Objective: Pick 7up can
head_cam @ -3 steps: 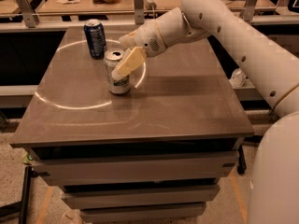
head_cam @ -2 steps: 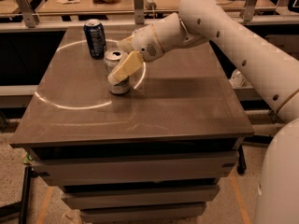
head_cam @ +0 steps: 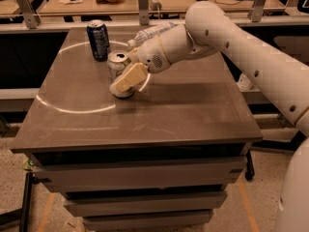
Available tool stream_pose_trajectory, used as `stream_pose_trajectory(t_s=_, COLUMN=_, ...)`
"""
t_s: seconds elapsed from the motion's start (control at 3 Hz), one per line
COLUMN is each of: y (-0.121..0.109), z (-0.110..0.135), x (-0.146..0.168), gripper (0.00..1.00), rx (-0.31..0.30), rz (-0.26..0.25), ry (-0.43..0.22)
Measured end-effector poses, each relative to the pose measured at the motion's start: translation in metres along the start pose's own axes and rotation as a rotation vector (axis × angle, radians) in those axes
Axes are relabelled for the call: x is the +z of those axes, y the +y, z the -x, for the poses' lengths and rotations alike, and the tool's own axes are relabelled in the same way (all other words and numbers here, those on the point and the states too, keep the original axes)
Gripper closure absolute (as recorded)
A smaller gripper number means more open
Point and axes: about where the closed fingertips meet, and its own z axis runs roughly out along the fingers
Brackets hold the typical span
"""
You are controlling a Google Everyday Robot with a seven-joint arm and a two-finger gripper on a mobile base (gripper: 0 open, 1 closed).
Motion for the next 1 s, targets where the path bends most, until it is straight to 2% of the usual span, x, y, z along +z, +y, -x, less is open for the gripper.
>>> stream_pose_trajectory(t_s=0.33, y=-0.007, z=-0.004, x=-0.008, gripper=0.42, rx=-0.01, rz=-0.029, ry=-0.002)
stream_pose_trajectory(t_s=0.67, y=-0.016, z=0.003, x=-0.028, gripper=0.65, rx=-0.029, rz=-0.099, ry=-0.033)
stream_pose_trajectory(t_s=1.0, y=-0.023, z=0.023, x=-0.057, gripper=0.88, rx=-0.07, rz=-0.185, ry=-0.062)
